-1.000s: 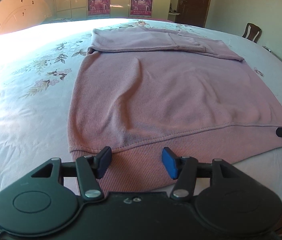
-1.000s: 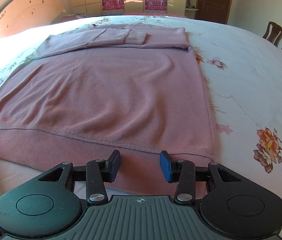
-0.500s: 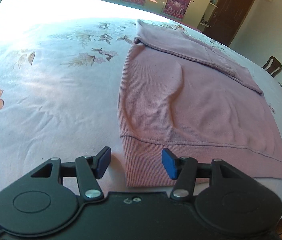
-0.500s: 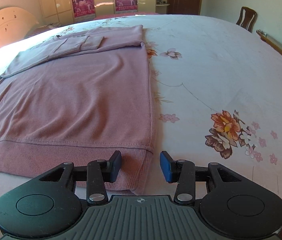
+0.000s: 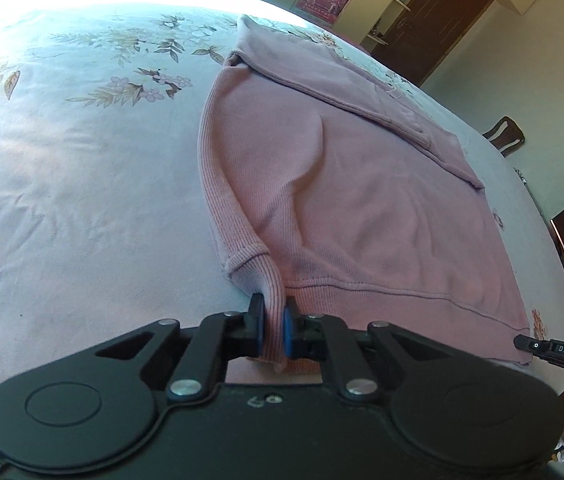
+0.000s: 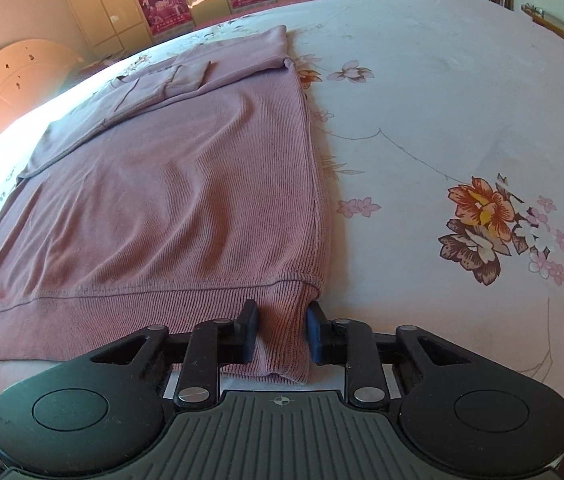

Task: Fold small clothes
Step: 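Lift the hem with both grippers and fold it over toward the collar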

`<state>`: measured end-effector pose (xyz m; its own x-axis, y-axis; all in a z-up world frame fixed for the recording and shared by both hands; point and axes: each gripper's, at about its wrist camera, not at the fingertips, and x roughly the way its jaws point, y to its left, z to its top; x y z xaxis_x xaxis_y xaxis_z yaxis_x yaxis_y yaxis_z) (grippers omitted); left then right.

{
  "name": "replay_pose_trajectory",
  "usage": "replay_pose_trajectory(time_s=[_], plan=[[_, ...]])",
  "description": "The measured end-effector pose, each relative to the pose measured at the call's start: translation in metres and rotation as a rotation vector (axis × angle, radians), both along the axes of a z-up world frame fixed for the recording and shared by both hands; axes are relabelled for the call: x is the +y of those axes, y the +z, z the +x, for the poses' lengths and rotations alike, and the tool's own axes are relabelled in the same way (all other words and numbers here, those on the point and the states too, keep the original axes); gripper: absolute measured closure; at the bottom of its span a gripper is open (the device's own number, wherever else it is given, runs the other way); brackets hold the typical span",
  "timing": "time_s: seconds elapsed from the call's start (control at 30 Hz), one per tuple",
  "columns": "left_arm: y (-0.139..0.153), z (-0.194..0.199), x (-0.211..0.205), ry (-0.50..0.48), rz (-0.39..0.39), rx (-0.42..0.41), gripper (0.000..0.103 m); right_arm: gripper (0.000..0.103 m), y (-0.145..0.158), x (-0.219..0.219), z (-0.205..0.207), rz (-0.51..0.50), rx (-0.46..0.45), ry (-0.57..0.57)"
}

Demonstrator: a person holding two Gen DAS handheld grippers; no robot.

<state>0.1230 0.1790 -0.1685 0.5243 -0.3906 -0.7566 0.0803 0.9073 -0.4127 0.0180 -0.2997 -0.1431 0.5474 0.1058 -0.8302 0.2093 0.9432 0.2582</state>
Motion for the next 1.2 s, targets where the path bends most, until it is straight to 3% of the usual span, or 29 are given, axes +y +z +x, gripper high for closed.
replay_pose_trajectory(time_s=[0.1,0.3,0.6,0.73,0.87,1.0,1.07,1.13,1.17,1.2], plan=[[0.014,0.010,-0.005,-0.012,-0.063,-0.030,0.096,0.093,0.006,-0.003,0.005,0.038,-0.015,0.004],[0.057,0.058,-0.014,0.041,-0.145,-0.164,0.096,0.094,0.041,-0.019,0.043,0.173,-0.163,-0.028],[0.085,0.194,-0.034,0.125,-0.139,-0.280,0.096,0.094,0.071,-0.044,0.197,0.231,-0.295,-0.059],[0.083,0.261,-0.047,0.163,-0.103,-0.303,0.096,0.094,0.064,-0.055,0.276,0.224,-0.287,-0.068],[0.067,0.319,-0.056,0.196,-0.037,-0.263,0.096,0.094,0.040,-0.064,0.340,0.225,-0.221,-0.085],[0.038,0.356,-0.064,0.201,0.034,-0.198,0.095,0.094,0.009,-0.077,0.376,0.254,-0.152,-0.126],[0.026,0.368,-0.067,0.207,0.097,-0.172,0.086,0.093,-0.003,-0.080,0.387,0.255,-0.116,-0.120],[0.022,0.372,-0.063,0.188,0.108,-0.165,0.073,0.093,-0.007,-0.086,0.392,0.266,-0.106,-0.122],[0.023,0.371,-0.058,0.180,0.094,-0.167,0.055,0.093,-0.006,-0.090,0.390,0.282,-0.117,-0.115],[0.026,0.368,-0.053,0.180,0.093,-0.177,0.029,0.091,-0.004,-0.092,0.388,0.277,-0.133,-0.104]])
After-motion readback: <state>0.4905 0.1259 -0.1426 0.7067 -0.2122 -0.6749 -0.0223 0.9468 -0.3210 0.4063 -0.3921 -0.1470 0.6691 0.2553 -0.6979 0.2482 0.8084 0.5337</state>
